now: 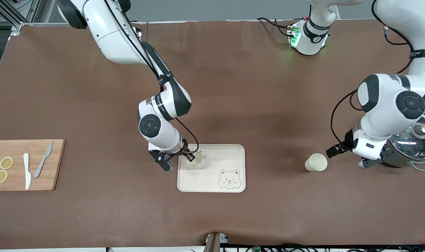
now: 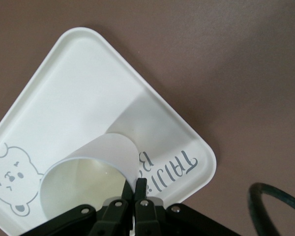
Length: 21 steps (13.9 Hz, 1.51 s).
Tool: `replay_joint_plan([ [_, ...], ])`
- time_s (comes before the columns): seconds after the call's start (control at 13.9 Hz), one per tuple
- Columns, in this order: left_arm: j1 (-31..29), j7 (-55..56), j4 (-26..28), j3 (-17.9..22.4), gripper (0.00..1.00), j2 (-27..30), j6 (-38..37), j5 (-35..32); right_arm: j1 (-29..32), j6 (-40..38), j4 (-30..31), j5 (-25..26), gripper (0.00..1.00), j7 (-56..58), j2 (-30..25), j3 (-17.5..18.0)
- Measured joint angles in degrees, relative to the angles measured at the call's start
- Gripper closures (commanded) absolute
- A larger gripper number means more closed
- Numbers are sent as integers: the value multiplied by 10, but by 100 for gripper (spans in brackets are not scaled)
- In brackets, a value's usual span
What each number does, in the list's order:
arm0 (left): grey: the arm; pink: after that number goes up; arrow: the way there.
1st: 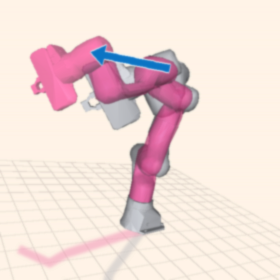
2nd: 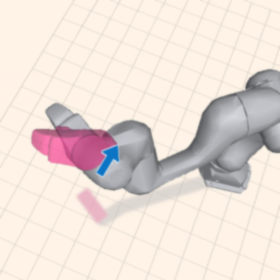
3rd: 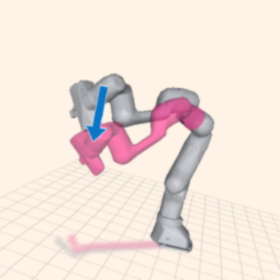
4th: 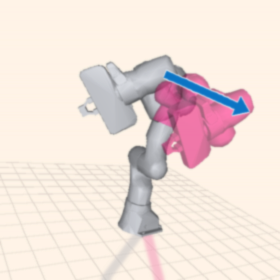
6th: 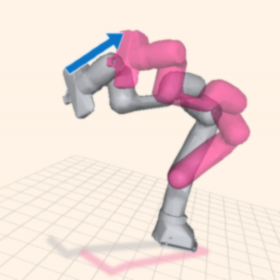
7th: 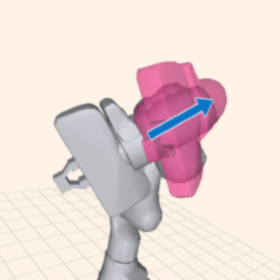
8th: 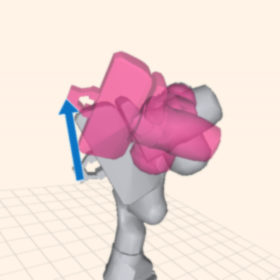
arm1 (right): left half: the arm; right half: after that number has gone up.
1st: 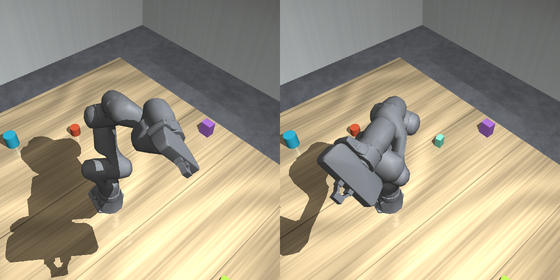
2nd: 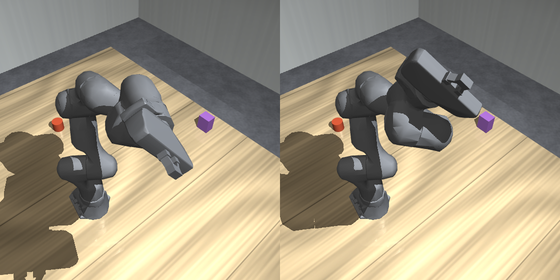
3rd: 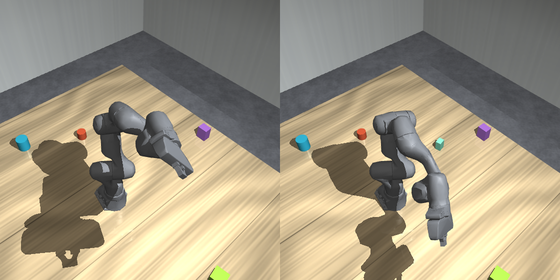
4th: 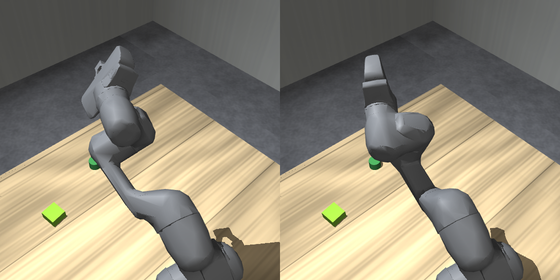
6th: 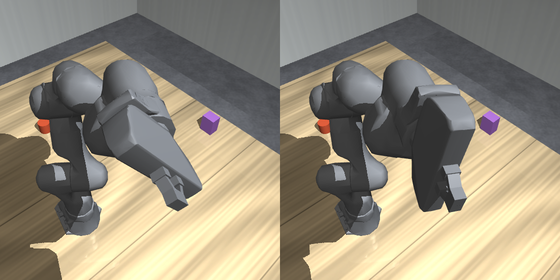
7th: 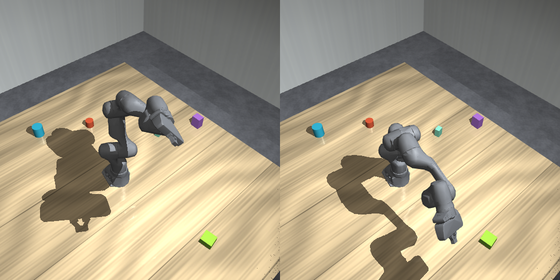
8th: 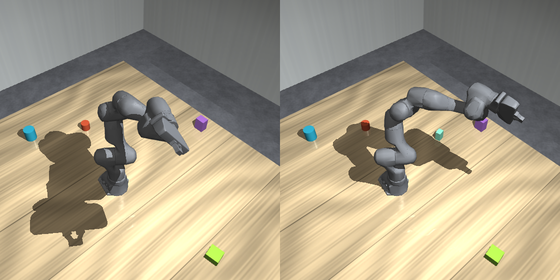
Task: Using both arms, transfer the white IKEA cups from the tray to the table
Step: 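Lift the cup with the right gripper while the left gripper withdraws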
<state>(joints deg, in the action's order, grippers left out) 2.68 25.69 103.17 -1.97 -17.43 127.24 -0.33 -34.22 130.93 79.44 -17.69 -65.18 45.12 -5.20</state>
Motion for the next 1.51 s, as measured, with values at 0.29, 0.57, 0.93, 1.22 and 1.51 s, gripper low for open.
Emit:
replay_joint_plan([
  [0.29, -13, -22, -36, 0, 0, 37, -88, 0, 27, -123, -34, 0, 100, 6, -31, -13],
  [0.57, -27, -73, -83, 1, 0, 70, -202, 0, 101, -246, -10, 2, 100, 129, -119, -15],
  [0.93, -64, -161, -163, 3, 0, 106, -329, 0, 183, -251, 161, 54, 100, 359, -243, -19],
  [1.22, -100, -224, -174, 5, 0, 131, -352, 0, 263, -245, 266, 88, 100, 539, -314, -20],
  [1.51, -97, -225, -174, -1, 0, 142, -366, 0, 348, -110, 384, 121, 100, 708, -318, -20],
])
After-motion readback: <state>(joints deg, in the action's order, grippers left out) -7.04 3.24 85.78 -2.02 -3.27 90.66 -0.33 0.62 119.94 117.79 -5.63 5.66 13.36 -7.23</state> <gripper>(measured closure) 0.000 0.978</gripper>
